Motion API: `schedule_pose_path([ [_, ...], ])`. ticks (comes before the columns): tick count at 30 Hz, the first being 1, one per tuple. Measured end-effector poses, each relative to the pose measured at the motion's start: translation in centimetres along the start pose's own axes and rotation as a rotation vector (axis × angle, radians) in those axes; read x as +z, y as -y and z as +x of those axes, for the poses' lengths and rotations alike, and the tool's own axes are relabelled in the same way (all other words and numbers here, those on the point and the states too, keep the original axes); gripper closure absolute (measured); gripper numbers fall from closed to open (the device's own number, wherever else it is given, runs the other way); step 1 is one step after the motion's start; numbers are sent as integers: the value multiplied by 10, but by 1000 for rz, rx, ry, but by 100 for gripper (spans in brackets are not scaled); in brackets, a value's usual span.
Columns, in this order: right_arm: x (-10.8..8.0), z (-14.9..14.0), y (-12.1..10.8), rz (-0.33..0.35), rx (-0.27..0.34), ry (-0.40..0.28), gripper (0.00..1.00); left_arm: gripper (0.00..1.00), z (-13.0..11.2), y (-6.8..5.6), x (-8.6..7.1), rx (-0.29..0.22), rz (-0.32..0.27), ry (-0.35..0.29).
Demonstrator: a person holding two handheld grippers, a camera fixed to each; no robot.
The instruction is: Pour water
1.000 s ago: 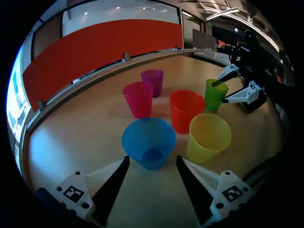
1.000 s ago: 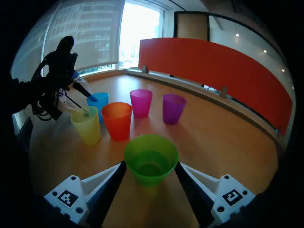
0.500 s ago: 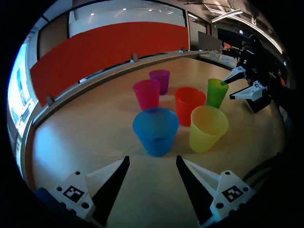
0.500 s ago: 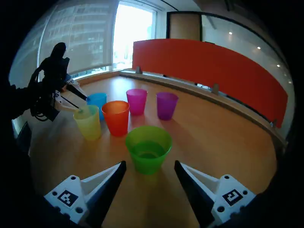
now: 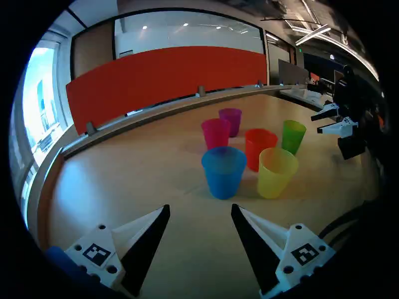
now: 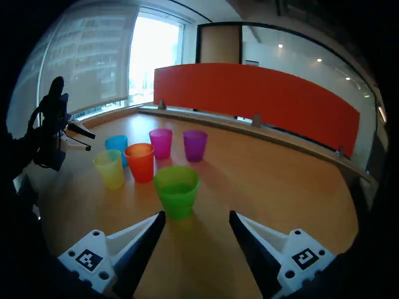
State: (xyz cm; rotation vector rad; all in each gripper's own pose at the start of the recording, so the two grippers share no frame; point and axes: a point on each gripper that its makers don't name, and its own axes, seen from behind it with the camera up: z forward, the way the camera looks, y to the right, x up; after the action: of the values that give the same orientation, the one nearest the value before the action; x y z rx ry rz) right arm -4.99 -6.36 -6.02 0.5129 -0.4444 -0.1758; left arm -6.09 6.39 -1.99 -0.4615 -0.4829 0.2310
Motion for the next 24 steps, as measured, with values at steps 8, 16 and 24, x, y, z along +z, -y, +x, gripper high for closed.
schedule_pose_path([
  [8,-18,24,-16,-83,6,-77,1,9,8,19,-24,-32,96,-87],
  [16,-29,50,-32,-181,26,-180,1,9,20,39,-45,-70,192,-171],
  [24,-37,88,-44,-274,58,-313,1,9,33,56,-68,-136,276,-268],
])
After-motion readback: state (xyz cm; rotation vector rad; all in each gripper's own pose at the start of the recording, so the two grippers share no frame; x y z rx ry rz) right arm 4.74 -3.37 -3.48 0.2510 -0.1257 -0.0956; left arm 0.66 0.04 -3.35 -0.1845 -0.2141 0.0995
